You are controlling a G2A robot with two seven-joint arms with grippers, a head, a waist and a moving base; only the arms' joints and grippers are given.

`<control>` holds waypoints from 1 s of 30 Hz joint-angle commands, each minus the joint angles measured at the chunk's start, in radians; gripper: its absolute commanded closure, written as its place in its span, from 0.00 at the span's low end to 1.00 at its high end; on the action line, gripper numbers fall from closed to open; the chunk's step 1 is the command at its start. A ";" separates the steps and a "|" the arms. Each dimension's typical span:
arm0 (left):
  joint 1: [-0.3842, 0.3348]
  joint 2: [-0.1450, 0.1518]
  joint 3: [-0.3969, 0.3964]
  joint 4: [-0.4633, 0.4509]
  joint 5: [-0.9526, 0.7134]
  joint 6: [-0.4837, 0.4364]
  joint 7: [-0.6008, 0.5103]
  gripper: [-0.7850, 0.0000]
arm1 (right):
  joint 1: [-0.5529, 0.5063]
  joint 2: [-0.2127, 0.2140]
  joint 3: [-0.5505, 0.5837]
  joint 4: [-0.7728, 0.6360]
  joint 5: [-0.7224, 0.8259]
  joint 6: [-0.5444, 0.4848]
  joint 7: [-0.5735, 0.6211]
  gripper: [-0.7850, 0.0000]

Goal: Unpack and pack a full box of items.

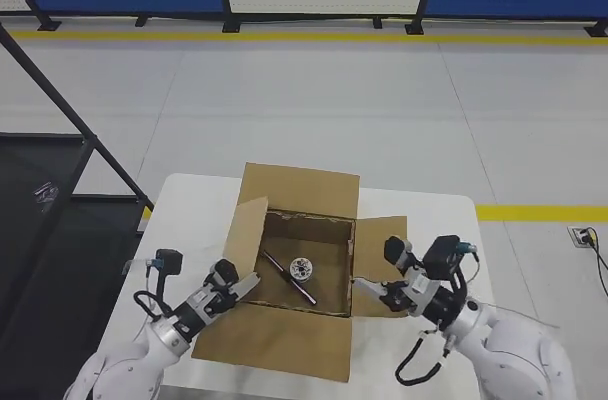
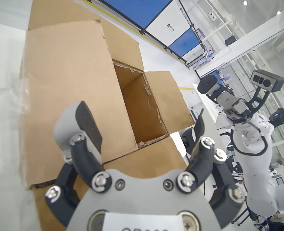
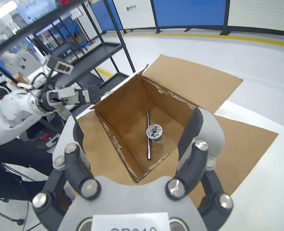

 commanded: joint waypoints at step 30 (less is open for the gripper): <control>-0.066 0.003 0.060 0.104 -0.046 0.069 -0.059 0.00 | 0.331 0.081 -0.017 0.534 0.676 -0.015 0.547 0.00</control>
